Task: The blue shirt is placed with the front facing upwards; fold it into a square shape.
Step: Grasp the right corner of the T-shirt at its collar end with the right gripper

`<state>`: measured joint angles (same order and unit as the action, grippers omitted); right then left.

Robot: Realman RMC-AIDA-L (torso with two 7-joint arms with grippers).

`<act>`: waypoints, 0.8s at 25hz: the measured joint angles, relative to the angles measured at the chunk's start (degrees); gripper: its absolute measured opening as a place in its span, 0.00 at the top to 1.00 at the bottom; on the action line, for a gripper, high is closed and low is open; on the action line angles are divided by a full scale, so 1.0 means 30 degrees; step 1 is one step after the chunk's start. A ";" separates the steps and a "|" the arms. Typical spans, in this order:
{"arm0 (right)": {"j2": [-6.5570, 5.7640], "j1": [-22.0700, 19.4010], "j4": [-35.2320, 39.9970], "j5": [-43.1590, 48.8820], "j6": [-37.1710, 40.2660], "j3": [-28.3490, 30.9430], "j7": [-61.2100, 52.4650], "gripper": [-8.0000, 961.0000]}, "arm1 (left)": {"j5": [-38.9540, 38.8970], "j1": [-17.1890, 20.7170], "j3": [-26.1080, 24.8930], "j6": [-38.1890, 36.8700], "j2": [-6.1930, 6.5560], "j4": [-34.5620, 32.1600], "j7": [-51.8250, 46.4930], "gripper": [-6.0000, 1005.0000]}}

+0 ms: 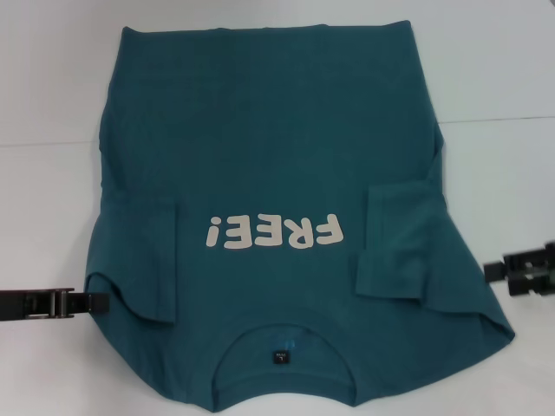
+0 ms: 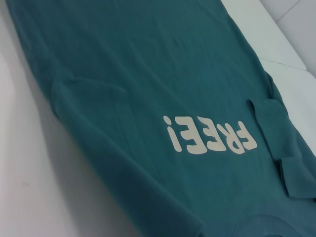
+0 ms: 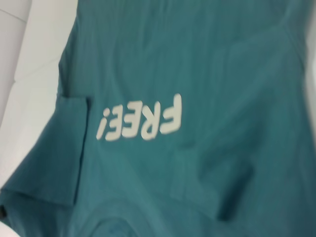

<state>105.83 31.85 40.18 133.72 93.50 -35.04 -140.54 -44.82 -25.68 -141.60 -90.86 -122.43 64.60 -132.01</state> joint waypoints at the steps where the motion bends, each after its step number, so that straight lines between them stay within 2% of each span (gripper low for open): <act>1: -0.0040 -0.0213 -0.0055 0.0068 0.0083 -0.0040 0.0191 0.23 | -0.0001 -0.0017 0.0004 0.0003 0.0000 -0.0023 0.0000 0.96; 7: 0.0098 -0.0611 -0.0206 0.1100 -0.0505 -0.0114 0.0710 0.23 | -0.0005 -0.0125 0.0065 0.0014 0.0000 -0.0043 0.0000 0.96; 16: 0.0807 -0.0452 -0.0316 0.2680 -0.1530 -0.0164 0.0974 0.24 | -0.0005 -0.0049 0.0049 -0.0028 0.0000 -0.0063 0.0000 0.96; 20: 0.0925 -0.0284 -0.0515 0.2769 -0.1704 -0.0223 0.0967 0.23 | -0.0002 -0.0021 0.0038 -0.0034 0.0000 -0.0063 -0.0001 0.96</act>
<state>108.61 31.00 38.64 142.03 88.39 -35.71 -137.64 -44.82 -25.75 -141.49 -90.97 -122.43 64.41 -132.01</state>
